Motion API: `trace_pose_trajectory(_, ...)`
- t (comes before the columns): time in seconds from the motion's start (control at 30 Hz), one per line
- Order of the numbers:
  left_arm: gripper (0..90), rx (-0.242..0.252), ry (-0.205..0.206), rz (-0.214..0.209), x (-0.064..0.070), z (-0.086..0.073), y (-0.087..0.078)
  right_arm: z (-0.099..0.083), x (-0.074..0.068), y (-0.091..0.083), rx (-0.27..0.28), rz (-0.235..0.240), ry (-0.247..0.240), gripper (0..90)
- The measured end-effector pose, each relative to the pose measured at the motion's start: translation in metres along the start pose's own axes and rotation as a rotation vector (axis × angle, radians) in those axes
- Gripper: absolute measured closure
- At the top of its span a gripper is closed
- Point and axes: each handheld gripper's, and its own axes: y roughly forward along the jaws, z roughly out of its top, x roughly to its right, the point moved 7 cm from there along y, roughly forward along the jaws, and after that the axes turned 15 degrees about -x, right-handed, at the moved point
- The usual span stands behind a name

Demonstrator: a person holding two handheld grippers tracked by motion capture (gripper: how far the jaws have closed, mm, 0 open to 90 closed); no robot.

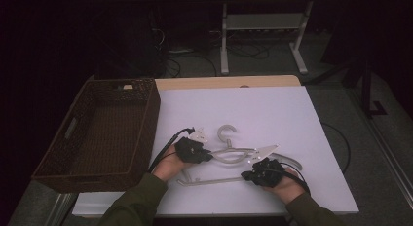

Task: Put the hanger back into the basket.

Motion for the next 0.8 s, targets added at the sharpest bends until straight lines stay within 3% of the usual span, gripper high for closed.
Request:
trace_pose_trajectory(0.3, 81.8, 0.007, -0.004, -0.014, 0.0, 0.0, -0.002, 0.001, 0.0, -0.004, 0.008, 0.001, -0.014, 89.7)
trace_pose_trajectory(0.53, 82.0, 0.006, -0.013, -0.018, 0.002, 0.0, -0.006, 0.003, 0.004, -0.018, 0.075, 0.0, -0.007, 88.8)
trace_pose_trajectory(0.67, 82.1, 0.007, -0.03, -0.01, 0.003, 0.001, -0.01, 0.003, 0.006, -0.029, 0.131, -0.005, 0.023, 75.6)
trace_pose_trajectory(0.8, 82.1, -0.002, -0.035, 0.013, 0.0, 0.001, -0.017, -0.002, 0.012, -0.038, 0.178, -0.024, 0.054, 53.7)
